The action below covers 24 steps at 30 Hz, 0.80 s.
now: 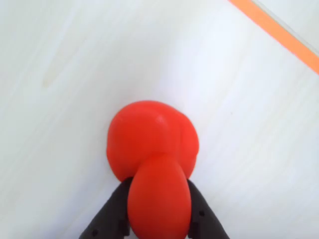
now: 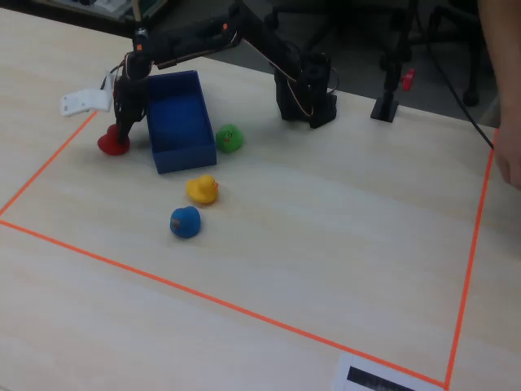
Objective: Grasp red duck and put it into box.
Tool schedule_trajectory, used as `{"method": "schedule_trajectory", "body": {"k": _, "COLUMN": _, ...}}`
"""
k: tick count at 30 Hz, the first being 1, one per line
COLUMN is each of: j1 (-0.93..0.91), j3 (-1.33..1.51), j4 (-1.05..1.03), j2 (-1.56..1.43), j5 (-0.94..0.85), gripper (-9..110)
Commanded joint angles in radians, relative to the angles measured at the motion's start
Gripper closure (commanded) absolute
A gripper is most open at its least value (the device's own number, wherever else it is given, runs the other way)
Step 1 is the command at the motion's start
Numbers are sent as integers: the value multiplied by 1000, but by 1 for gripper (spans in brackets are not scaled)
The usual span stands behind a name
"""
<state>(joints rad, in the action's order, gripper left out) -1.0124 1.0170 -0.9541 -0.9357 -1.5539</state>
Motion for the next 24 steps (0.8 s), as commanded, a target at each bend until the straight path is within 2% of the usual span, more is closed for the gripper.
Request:
{"method": "schedule_trajectory", "body": {"k": 1, "j1": 21, "j3": -86, "j4": -40, "j2": -103, "j5": 48, "gripper": 101}}
{"method": "schedule_trajectory", "body": {"k": 9, "j1": 124, "j3": -189, "j4": -339, "j2": -410, "j5": 184, "gripper": 101}}
{"method": "schedule_trajectory", "body": {"k": 15, "j1": 199, "j3": -153, "j4": -621, "j2": -726, "j5": 195, "gripper": 101}}
{"method": "schedule_trajectory", "body": {"k": 20, "j1": 247, "j3": 51, "j4": -758, "j2": -962, "j5": 172, "gripper": 101}}
{"method": "schedule_trajectory", "body": {"k": 24, "j1": 212, "j3": 423, "j4": -775, "j2": -1121, "j5": 67, "gripper": 101}}
